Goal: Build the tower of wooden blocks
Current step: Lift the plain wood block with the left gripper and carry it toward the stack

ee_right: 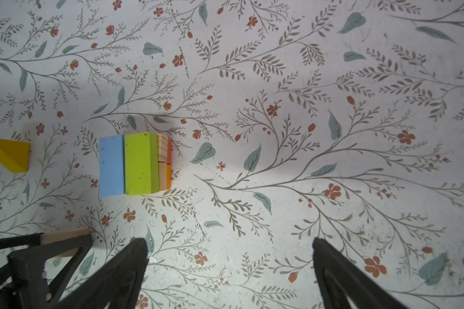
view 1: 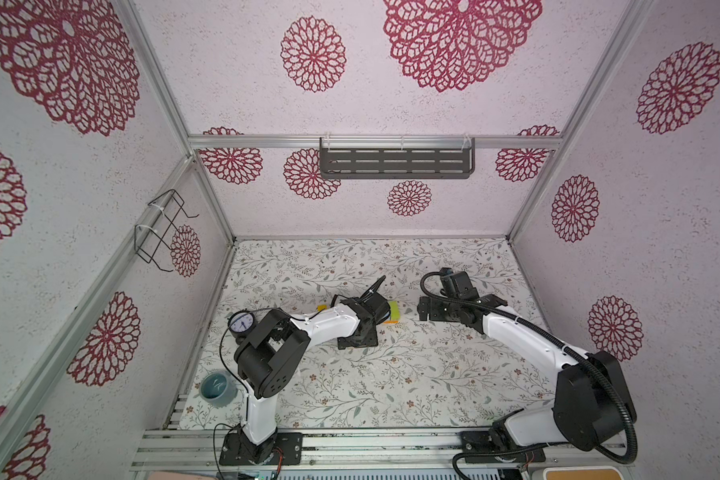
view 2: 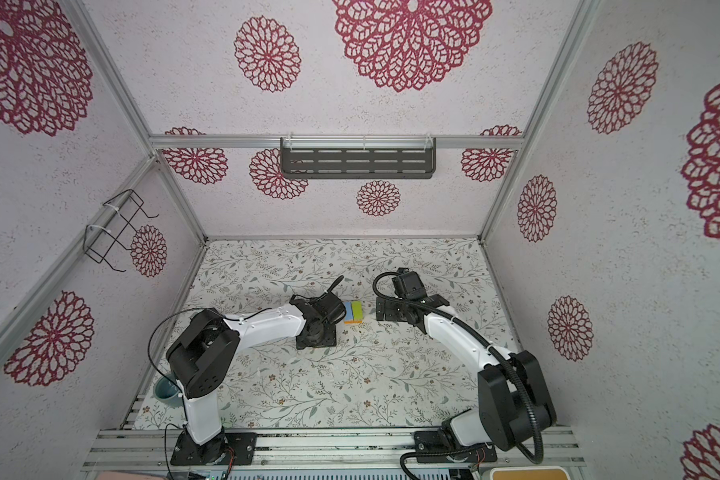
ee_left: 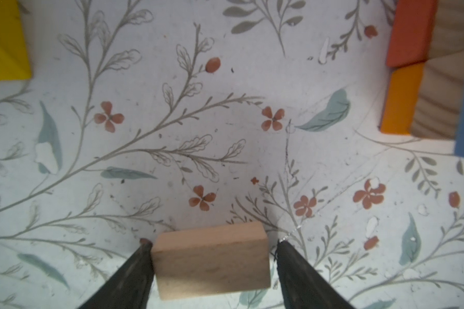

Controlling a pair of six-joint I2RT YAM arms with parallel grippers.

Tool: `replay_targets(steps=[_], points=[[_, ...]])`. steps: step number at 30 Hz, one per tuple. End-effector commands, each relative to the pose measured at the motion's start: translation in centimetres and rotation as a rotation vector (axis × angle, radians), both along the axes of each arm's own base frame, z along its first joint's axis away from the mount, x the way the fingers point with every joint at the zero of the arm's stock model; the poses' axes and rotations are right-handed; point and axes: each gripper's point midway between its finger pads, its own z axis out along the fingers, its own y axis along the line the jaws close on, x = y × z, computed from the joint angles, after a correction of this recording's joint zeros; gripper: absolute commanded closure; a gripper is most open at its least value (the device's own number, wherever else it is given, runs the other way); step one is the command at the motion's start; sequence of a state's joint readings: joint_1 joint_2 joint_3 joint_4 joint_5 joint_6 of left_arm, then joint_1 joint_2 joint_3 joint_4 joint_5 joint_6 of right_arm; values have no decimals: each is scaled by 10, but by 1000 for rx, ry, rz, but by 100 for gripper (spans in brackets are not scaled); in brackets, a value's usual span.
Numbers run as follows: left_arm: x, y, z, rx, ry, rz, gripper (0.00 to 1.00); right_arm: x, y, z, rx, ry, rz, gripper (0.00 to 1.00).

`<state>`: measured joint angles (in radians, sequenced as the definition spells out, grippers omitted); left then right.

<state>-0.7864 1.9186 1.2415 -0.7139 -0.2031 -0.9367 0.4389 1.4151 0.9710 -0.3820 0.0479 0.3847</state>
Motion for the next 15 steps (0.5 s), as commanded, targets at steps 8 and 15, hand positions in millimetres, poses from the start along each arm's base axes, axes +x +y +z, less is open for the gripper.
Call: replay_targets(steps=[8, 15], points=[[2, -2, -2, -24, -3, 22, 41, 1, -3, 12, 7, -35, 1, 1], [14, -8, 28, -32, -35, -20, 42, 1, 0, 2, 24, -16, -3, 1]])
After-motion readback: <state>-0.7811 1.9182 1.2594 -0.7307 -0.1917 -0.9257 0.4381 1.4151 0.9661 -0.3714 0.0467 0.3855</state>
